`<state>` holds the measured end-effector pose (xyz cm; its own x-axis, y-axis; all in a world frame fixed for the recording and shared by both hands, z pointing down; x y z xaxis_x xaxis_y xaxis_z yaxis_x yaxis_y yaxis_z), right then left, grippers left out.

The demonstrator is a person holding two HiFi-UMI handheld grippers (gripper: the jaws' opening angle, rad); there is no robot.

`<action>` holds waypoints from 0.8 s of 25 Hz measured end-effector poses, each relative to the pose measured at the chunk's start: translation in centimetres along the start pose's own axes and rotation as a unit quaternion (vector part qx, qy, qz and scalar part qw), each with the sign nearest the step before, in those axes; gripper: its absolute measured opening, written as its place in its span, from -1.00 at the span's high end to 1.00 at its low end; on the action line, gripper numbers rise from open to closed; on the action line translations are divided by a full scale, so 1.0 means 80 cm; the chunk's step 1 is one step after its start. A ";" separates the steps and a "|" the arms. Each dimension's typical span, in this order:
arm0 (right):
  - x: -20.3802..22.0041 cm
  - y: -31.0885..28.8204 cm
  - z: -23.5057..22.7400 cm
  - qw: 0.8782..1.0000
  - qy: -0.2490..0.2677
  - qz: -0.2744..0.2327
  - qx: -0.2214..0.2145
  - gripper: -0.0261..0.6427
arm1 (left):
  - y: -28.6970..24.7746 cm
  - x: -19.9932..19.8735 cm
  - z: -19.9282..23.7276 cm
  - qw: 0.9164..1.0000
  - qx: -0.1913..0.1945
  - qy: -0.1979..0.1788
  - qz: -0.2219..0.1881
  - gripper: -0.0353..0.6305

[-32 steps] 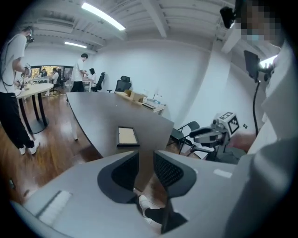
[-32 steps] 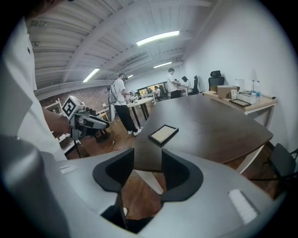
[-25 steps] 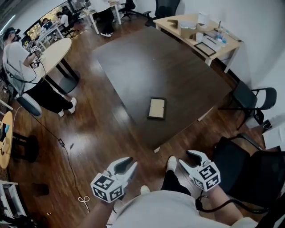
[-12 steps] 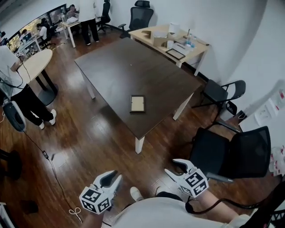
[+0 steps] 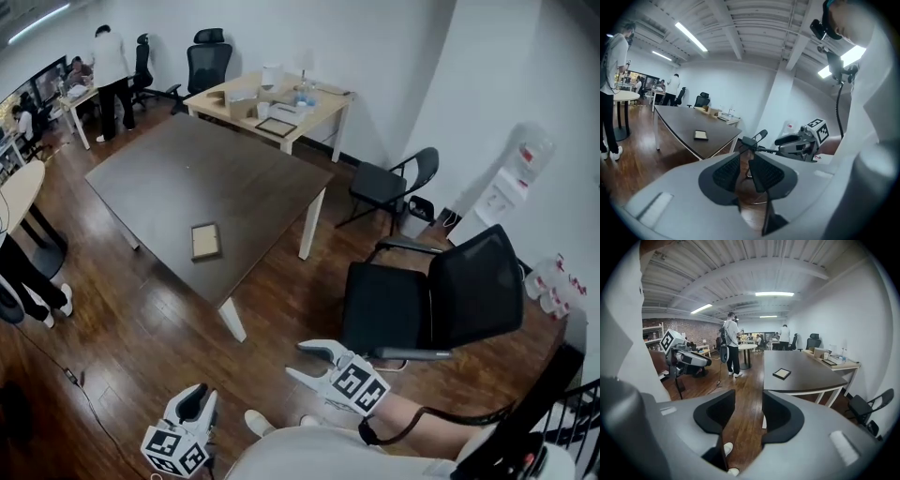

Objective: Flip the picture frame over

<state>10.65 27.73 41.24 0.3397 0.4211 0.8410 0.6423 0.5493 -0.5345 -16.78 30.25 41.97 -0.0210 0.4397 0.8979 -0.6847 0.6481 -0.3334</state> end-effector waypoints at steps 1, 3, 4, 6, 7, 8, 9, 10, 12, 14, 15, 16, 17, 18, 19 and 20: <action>0.001 0.008 0.000 1.000 0.002 -0.003 -0.001 0.37 | -0.003 -0.003 -0.011 1.000 0.004 -0.004 0.000 0.61; 0.004 0.019 -0.002 1.000 0.005 -0.007 -0.003 0.37 | -0.008 -0.006 -0.027 1.000 0.007 -0.008 0.002 0.61; 0.006 0.024 -0.003 1.000 0.007 -0.006 -0.003 0.37 | -0.010 -0.007 -0.034 1.000 0.007 -0.008 0.002 0.61; 0.011 0.033 -0.006 1.000 0.009 -0.002 -0.006 0.38 | -0.013 -0.007 -0.047 1.000 0.007 -0.009 0.005 0.61; 0.014 0.038 -0.008 1.000 0.009 -0.002 -0.007 0.38 | -0.015 -0.006 -0.052 1.000 0.006 -0.009 0.007 0.61; 0.016 0.042 -0.009 1.000 0.009 -0.003 -0.007 0.38 | -0.015 -0.005 -0.057 1.000 0.004 -0.009 0.010 0.61; 0.017 0.044 -0.010 1.000 0.009 -0.004 -0.008 0.38 | -0.016 -0.004 -0.061 1.000 0.004 -0.009 0.012 0.61; 0.019 0.046 -0.012 1.000 0.009 -0.004 -0.008 0.38 | -0.016 -0.003 -0.065 1.000 0.003 -0.009 0.014 0.61; 0.022 0.048 -0.016 1.000 0.010 -0.005 -0.009 0.38 | -0.018 -0.001 -0.069 1.000 0.003 -0.014 0.017 0.61; 0.025 0.049 -0.016 1.000 0.009 -0.005 -0.010 0.38 | -0.018 0.001 -0.072 1.000 0.003 -0.017 0.018 0.61; 0.026 0.049 -0.015 1.000 0.009 -0.007 -0.010 0.38 | -0.017 0.002 -0.073 1.000 0.003 -0.017 0.018 0.61; 0.026 0.049 -0.015 1.000 0.009 -0.009 -0.009 0.39 | -0.017 0.001 -0.073 1.000 0.004 -0.018 0.018 0.61; 0.025 0.049 -0.017 1.000 0.009 -0.012 -0.008 0.39 | -0.018 0.000 -0.073 1.000 0.005 -0.018 0.018 0.61; 0.023 0.049 -0.018 1.000 0.010 -0.013 -0.007 0.39 | -0.019 -0.001 -0.073 1.000 0.007 -0.017 0.017 0.61; 0.022 0.049 -0.019 1.000 0.010 -0.014 -0.007 0.39 | -0.020 -0.001 -0.073 1.000 0.009 -0.016 0.017 0.61; 0.022 0.050 -0.019 1.000 0.010 -0.014 -0.007 0.39 | -0.020 -0.002 -0.074 1.000 0.010 -0.015 0.016 0.61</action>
<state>14.83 29.58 40.71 0.3358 0.3914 0.8567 0.6604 0.5507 -0.5105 -11.36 32.81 40.64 -0.0656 0.4410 0.8951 -0.6981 0.6206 -0.3569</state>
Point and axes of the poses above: the fingertips, and each gripper's own axes: y backward along the fingers, z to its left, x out of its underside, the point moved 8 cm from there along y, backward along the fingers, and after that the axes turned 3 degrees about -y, right-handed, at the moved point
